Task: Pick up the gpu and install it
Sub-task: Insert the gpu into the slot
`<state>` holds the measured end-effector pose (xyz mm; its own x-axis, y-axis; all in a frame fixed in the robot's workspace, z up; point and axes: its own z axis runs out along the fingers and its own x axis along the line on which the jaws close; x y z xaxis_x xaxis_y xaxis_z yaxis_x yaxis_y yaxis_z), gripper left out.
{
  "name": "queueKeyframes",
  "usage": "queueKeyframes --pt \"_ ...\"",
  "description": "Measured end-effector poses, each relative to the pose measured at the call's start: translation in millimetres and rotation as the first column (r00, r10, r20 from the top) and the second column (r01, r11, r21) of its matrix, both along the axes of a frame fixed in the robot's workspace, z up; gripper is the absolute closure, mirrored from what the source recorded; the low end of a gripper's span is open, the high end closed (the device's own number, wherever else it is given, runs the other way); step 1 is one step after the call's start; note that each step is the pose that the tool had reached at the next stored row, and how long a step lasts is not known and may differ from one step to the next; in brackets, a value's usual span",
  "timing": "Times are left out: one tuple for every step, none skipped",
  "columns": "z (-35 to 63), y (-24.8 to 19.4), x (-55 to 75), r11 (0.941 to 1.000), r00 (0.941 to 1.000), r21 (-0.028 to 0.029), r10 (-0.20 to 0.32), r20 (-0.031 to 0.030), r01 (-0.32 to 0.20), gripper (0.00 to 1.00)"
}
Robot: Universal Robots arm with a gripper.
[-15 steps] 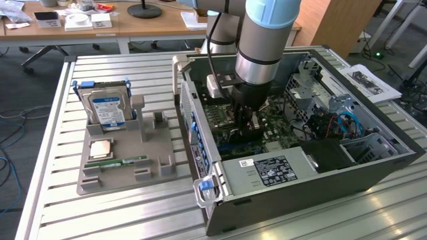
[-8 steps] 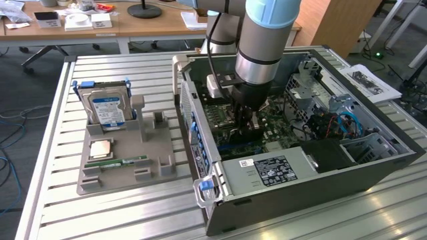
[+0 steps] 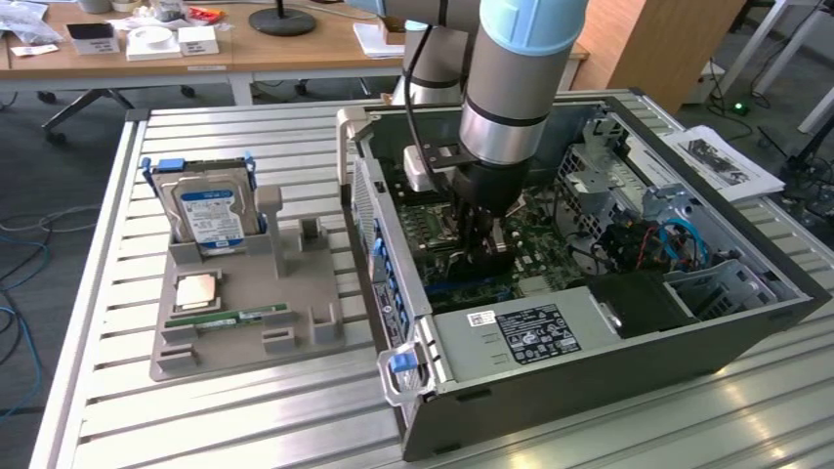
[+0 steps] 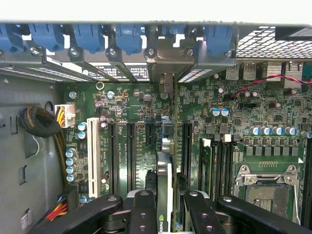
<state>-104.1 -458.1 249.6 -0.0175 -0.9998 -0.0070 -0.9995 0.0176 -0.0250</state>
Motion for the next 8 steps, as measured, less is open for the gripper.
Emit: queueKeyframes --pt "0.0 0.0 0.0 1.0000 1.0000 0.0000 0.000 0.0000 0.000 0.74" --pt "-0.1 0.0 0.0 1.0000 1.0000 0.0001 0.000 0.0000 0.000 0.74" --pt "-0.1 0.0 0.0 1.0000 1.0000 0.0002 0.000 0.0001 0.000 0.74" --pt "-0.3 0.0 0.0 1.0000 1.0000 0.0002 0.000 0.0001 0.000 0.74" --pt "-0.4 0.0 0.0 1.0000 1.0000 0.0002 0.000 0.0001 0.000 0.74" --pt "-0.4 0.0 0.0 1.0000 1.0000 0.0001 0.000 0.0000 0.000 0.74" --pt "-0.3 0.0 -0.1 1.0000 1.0000 0.0000 0.000 0.0000 0.000 0.74" --pt "-0.4 0.0 -0.1 1.0000 1.0000 0.0001 0.000 0.0000 0.000 0.74"
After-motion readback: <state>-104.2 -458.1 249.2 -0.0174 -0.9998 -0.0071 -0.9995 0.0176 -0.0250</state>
